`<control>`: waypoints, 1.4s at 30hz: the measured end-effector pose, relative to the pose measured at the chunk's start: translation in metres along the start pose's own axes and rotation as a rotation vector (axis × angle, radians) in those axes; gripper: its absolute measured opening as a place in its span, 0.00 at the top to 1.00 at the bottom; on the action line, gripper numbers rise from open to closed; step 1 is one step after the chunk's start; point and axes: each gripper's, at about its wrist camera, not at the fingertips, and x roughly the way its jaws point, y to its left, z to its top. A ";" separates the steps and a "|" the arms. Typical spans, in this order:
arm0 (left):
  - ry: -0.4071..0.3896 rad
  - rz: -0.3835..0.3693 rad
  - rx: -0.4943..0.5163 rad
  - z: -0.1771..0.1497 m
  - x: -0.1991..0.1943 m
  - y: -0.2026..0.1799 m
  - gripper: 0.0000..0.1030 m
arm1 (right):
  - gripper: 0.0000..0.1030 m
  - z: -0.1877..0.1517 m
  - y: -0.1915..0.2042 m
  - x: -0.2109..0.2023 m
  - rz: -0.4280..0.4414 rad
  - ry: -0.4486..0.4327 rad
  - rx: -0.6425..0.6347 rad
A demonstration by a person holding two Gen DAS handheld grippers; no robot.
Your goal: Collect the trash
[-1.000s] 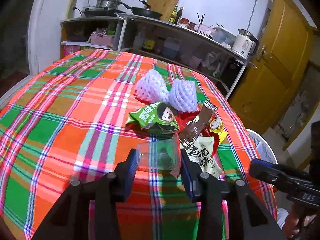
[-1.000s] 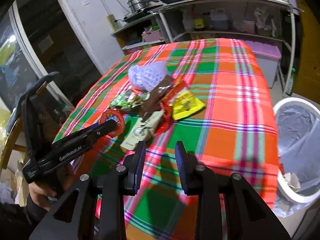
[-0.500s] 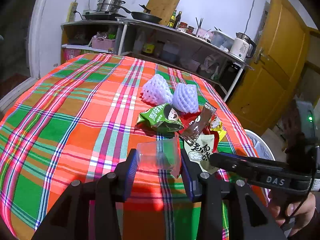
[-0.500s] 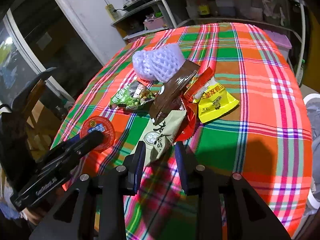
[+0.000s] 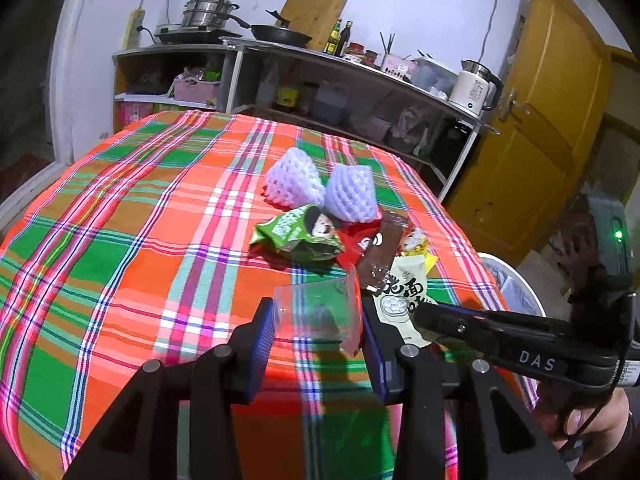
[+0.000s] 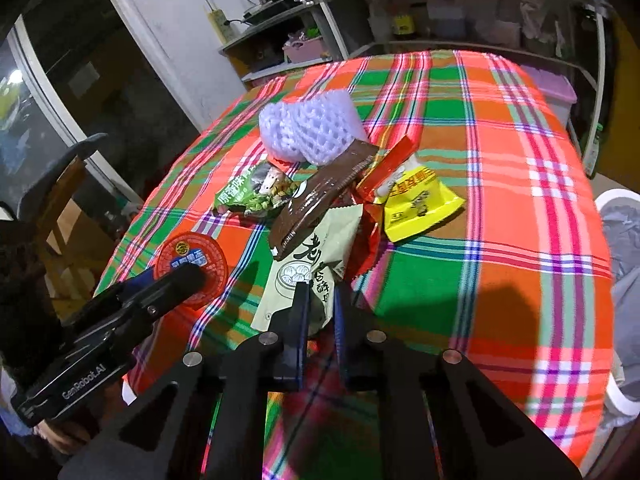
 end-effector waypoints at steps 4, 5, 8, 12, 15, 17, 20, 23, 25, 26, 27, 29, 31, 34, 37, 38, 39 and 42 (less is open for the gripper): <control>-0.003 -0.011 0.018 -0.001 -0.004 -0.013 0.60 | 0.88 -0.008 -0.003 -0.016 -0.010 -0.021 -0.006; -0.002 -0.014 0.023 -0.002 -0.005 -0.016 0.60 | 0.88 -0.010 -0.004 -0.020 -0.016 -0.026 -0.007; -0.004 -0.024 0.038 -0.002 -0.008 -0.026 0.60 | 0.88 -0.016 -0.010 -0.031 -0.030 -0.037 0.001; -0.006 -0.038 0.061 -0.003 -0.012 -0.040 0.60 | 0.88 -0.022 -0.021 -0.045 -0.059 -0.052 0.019; -0.007 -0.048 0.077 -0.003 -0.014 -0.050 0.60 | 0.88 -0.026 -0.028 -0.056 -0.088 -0.065 0.027; -0.008 -0.054 0.087 -0.003 -0.015 -0.056 0.60 | 0.88 -0.028 -0.033 -0.062 -0.117 -0.072 0.030; -0.008 -0.064 0.103 -0.005 -0.017 -0.067 0.60 | 0.88 -0.032 -0.041 -0.072 -0.125 -0.088 0.043; -0.008 -0.074 0.118 -0.006 -0.018 -0.075 0.60 | 0.88 -0.035 -0.047 -0.082 -0.130 -0.104 0.055; -0.007 -0.080 0.130 -0.006 -0.019 -0.082 0.60 | 0.88 -0.036 -0.050 -0.089 -0.134 -0.117 0.060; -0.006 -0.085 0.136 -0.006 -0.019 -0.086 0.60 | 0.88 -0.037 -0.051 -0.092 -0.136 -0.123 0.063; -0.006 -0.088 0.141 -0.005 -0.018 -0.088 0.60 | 0.88 -0.038 -0.053 -0.096 -0.138 -0.131 0.067; -0.004 -0.096 0.155 -0.005 -0.017 -0.096 0.60 | 0.88 -0.039 -0.057 -0.103 -0.143 -0.142 0.073; -0.004 -0.104 0.167 -0.004 -0.016 -0.103 0.60 | 0.88 -0.041 -0.062 -0.109 -0.148 -0.154 0.082; -0.005 -0.117 0.186 -0.002 -0.014 -0.115 0.60 | 0.88 -0.043 -0.070 -0.119 -0.157 -0.172 0.099; 0.000 -0.136 0.208 -0.001 -0.009 -0.128 0.60 | 0.88 -0.046 -0.080 -0.129 -0.168 -0.188 0.117; 0.002 -0.144 0.216 -0.001 -0.007 -0.133 0.60 | 0.88 -0.047 -0.083 -0.131 -0.172 -0.192 0.123; 0.004 -0.152 0.224 0.000 -0.005 -0.138 0.60 | 0.88 -0.048 -0.087 -0.134 -0.177 -0.197 0.131; 0.011 -0.176 0.246 0.002 0.002 -0.154 0.60 | 0.88 -0.052 -0.102 -0.144 -0.194 -0.214 0.162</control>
